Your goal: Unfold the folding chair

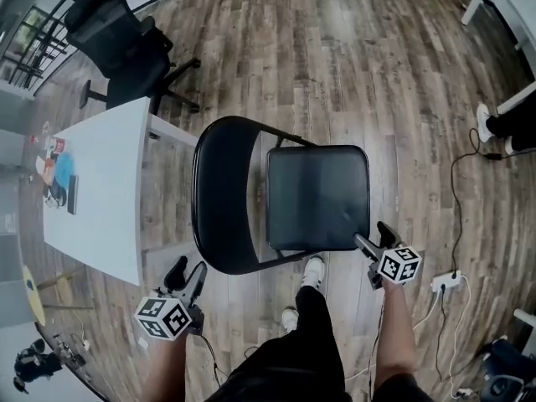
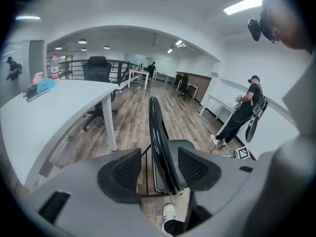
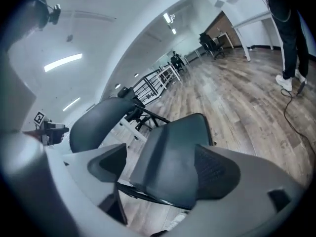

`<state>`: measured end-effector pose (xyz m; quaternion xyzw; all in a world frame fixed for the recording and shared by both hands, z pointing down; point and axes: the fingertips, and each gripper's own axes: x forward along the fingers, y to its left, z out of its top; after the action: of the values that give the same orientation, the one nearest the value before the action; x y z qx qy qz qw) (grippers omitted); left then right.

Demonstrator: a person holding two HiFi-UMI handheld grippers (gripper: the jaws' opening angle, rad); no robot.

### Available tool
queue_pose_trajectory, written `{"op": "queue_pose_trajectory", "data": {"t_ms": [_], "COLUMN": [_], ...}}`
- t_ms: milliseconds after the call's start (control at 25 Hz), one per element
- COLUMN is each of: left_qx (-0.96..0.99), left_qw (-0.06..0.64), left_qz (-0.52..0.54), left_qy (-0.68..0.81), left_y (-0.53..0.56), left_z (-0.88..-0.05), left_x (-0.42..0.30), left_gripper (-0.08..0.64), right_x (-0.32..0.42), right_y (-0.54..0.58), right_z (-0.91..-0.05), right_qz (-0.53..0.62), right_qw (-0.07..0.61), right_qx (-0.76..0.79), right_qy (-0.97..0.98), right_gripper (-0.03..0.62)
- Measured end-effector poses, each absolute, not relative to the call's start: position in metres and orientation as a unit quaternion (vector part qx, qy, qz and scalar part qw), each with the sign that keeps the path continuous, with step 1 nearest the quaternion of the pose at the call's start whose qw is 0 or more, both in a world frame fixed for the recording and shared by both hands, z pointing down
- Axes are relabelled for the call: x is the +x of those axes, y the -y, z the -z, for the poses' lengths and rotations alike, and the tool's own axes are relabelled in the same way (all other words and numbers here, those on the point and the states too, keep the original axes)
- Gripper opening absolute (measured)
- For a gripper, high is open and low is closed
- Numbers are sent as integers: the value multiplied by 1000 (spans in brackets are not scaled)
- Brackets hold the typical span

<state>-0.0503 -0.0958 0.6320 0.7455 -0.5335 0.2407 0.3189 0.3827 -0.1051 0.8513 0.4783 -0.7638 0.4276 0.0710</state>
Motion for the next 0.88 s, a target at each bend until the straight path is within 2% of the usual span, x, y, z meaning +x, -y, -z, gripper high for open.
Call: {"op": "queue_pose_trajectory", "data": {"t_ms": [160, 240, 440, 480, 520, 680, 880], "left_qx": [783, 804, 826, 829, 831, 839, 861], "left_qw": [299, 278, 217, 205, 196, 195, 195], "left_qz": [-197, -178, -162, -153, -142, -106, -70], "left_qy": [508, 495, 495, 498, 501, 497, 465], "left_y": [47, 23, -26, -31, -39, -90, -157], "left_z": [-597, -577, -536, -526, -517, -477, -427], "left_x": [-33, -23, -2, 2, 5, 11, 38], "left_gripper": [192, 136, 10, 6, 6, 5, 6], "right_x": [309, 276, 252, 253, 252, 235, 192], "right_y": [57, 31, -16, -22, -32, -101, -169], "right_z": [-759, -711, -590, -570, -552, -493, -418], "right_qz": [-360, -319, -239, -218, -197, -118, -65], "right_qw": [84, 88, 49, 49, 55, 98, 78], "right_qx": [467, 472, 529, 544, 559, 616, 613], "right_qy": [803, 817, 813, 809, 803, 772, 784], "right_gripper": [443, 404, 87, 39, 17, 15, 15]}}
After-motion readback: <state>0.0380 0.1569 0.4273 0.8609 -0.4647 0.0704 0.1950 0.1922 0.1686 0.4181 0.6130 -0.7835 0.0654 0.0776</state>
